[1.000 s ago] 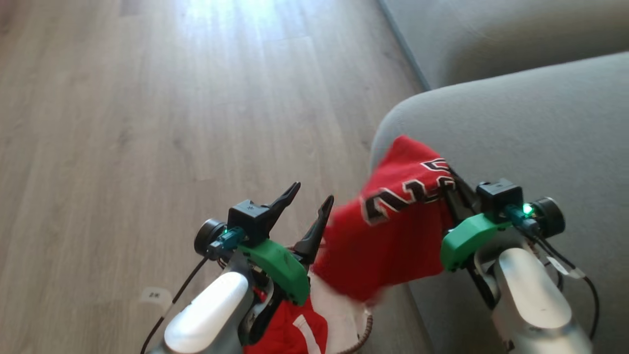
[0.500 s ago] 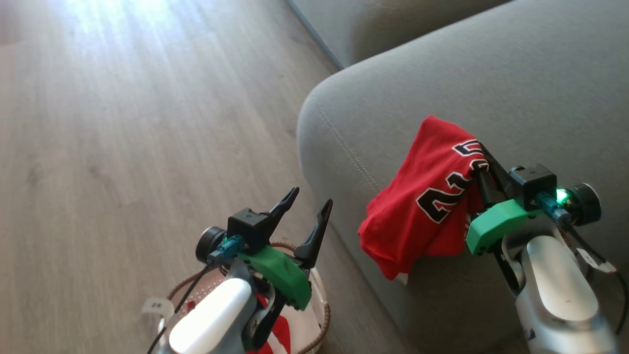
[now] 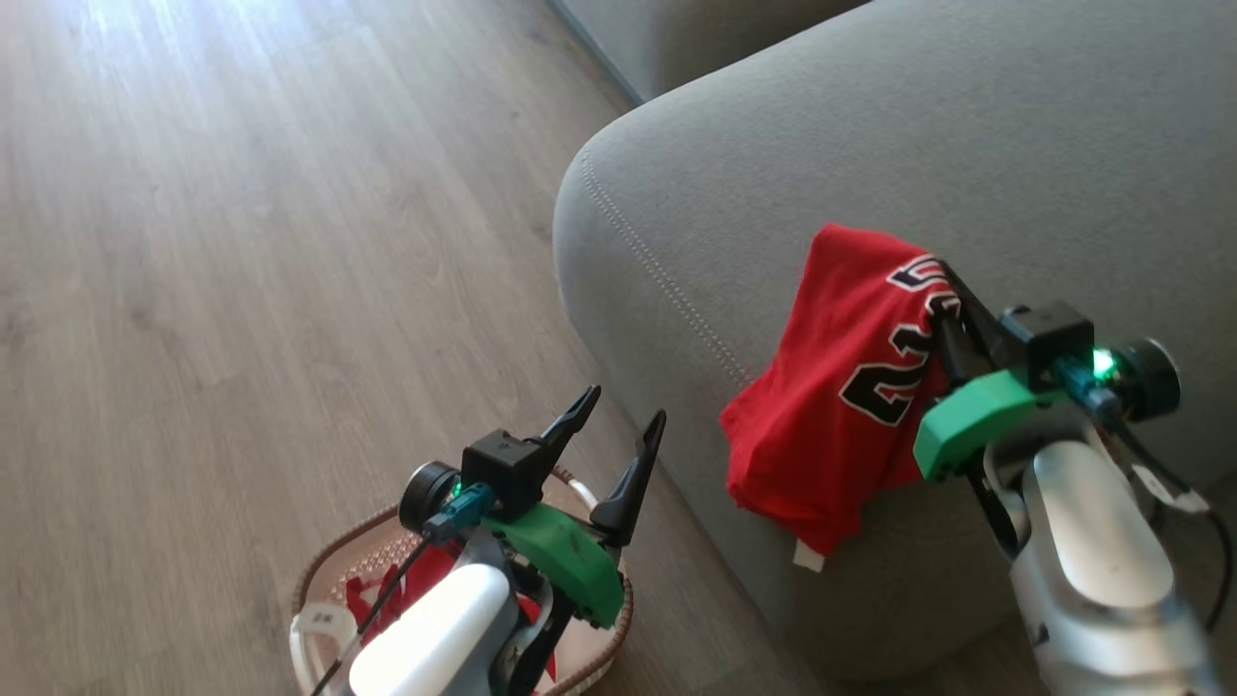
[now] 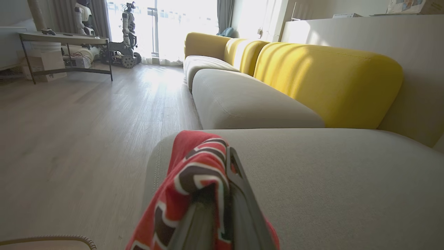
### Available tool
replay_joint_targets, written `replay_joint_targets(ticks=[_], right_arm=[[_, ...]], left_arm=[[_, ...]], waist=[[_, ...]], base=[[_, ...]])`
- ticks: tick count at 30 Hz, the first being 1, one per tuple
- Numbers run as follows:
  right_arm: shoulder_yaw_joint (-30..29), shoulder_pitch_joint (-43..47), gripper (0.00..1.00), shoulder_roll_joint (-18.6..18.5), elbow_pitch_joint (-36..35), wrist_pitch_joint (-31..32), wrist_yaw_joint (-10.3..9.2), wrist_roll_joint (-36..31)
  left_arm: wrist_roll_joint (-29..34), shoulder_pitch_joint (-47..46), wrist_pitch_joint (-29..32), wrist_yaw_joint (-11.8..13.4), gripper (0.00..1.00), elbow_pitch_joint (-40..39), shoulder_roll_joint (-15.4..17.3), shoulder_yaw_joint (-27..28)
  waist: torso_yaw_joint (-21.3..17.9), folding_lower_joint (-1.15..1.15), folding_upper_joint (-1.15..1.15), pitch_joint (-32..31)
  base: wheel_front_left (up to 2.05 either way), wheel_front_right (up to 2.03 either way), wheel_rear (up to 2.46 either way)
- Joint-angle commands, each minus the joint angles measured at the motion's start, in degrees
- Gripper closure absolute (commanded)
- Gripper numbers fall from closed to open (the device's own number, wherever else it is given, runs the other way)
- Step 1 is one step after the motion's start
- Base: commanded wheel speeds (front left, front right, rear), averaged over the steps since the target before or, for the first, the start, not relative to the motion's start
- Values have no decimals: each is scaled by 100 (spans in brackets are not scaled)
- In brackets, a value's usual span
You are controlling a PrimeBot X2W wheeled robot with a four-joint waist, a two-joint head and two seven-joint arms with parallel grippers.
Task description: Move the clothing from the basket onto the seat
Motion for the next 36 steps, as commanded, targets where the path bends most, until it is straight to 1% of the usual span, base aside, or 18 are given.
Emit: replay_joint_targets(ticks=[1, 7, 10, 14, 21, 26, 32, 36], right_arm=[[125, -453, 100, 62, -160, -8, -2, 7], [134, -1172, 100, 12, 151, 2, -2, -45], [27, -1660, 100, -72, 356, 34, -2, -19], [-197, -2393, 100, -211, 591, 65, -2, 27], [-584, -3711, 100, -626, 985, 82, -2, -2], [-1008, -4576, 100, -951, 1322, 77, -2, -97], [-1565, -5163, 100, -1323, 1760, 47, -2, -470], [-1859, -5202, 100, -1421, 1961, 14, -2, -662]], left_arm=[[-24, -189, -69, -15, 0, -133, 32, 138], [31, -211, -89, 22, 0, -154, 61, 78], [108, -253, -138, 53, 0, -279, 90, 65], [254, -334, -197, 91, 0, -470, 157, 47], [470, -593, -145, 156, 0, -734, 346, -3], [601, -848, -64, 227, 0, -994, 474, 13], [738, -1125, 84, 291, 0, -1221, 557, -11], [795, -1237, 131, 318, 0, -1302, 585, -23]], waist=[[109, 0, 0, 44], [431, 0, 0, 186], [628, 0, 0, 329], [892, 0, 0, 676], [1273, 0, 0, 1448], [1478, 0, 0, 2019], [1715, 0, 0, 2589], [1798, 0, 0, 2805]], base=[[0, 0, 0], [0, 0, 0], [0, 0, 0], [0, 0, 0], [0, 0, 0], [0, 0, 0], [0, 0, 0], [0, 0, 0]])
